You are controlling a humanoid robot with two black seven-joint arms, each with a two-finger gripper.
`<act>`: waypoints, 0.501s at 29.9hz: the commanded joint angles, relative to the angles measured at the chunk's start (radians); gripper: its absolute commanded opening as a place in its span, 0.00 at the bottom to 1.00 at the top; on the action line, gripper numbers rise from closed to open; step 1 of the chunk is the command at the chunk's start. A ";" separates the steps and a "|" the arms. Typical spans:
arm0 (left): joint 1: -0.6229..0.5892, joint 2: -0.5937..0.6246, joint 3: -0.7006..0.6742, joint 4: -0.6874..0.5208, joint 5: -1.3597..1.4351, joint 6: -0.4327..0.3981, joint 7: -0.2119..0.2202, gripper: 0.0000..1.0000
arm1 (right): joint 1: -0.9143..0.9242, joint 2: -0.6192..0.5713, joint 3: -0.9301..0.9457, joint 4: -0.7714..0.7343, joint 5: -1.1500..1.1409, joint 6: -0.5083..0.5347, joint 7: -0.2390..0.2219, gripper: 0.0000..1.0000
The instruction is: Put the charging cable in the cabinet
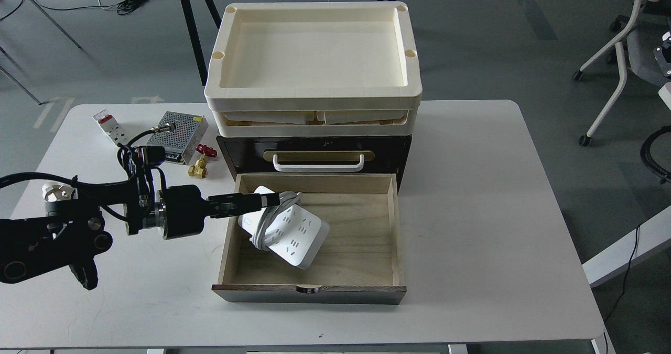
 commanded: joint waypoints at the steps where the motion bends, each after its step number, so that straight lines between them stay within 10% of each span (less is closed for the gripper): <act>1: -0.003 0.000 -0.001 -0.007 0.000 -0.001 0.000 0.40 | -0.003 0.001 0.000 0.000 0.000 0.000 0.002 0.99; 15: 0.031 0.214 -0.034 -0.145 -0.198 -0.016 0.000 0.64 | -0.009 0.001 0.006 0.001 0.000 0.000 0.002 0.99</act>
